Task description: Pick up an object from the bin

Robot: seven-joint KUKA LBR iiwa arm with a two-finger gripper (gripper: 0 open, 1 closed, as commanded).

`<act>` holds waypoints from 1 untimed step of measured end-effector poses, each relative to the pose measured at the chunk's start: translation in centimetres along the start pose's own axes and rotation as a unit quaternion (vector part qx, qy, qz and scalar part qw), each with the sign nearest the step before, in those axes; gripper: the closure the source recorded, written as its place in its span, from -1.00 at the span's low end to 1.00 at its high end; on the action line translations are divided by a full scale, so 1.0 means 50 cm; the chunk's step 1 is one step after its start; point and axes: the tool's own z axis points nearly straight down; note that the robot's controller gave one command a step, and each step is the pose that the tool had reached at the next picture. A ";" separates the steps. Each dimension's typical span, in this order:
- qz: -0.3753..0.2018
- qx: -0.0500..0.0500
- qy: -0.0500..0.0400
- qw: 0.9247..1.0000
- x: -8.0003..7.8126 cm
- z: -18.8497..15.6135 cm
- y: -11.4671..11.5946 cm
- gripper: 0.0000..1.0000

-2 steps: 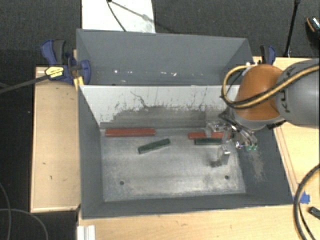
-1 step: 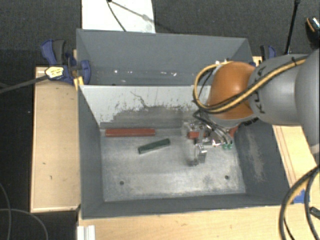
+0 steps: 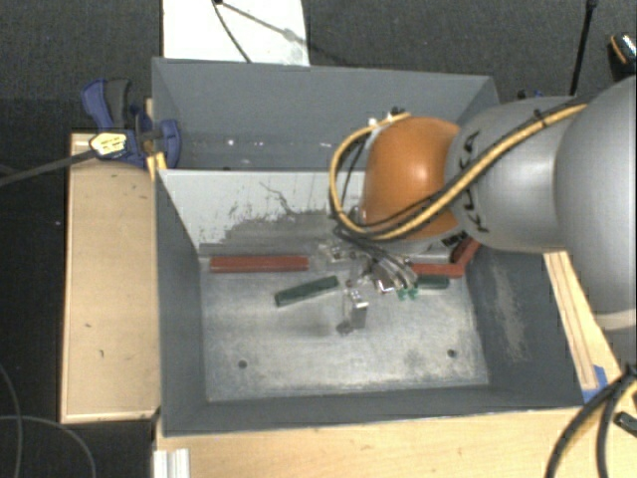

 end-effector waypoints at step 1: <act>-0.010 0.001 0.001 1.000 -0.049 0.077 0.021 -1.00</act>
Offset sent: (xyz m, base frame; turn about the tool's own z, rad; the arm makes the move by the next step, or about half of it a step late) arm 0.0201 0.0152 -0.0370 -0.0164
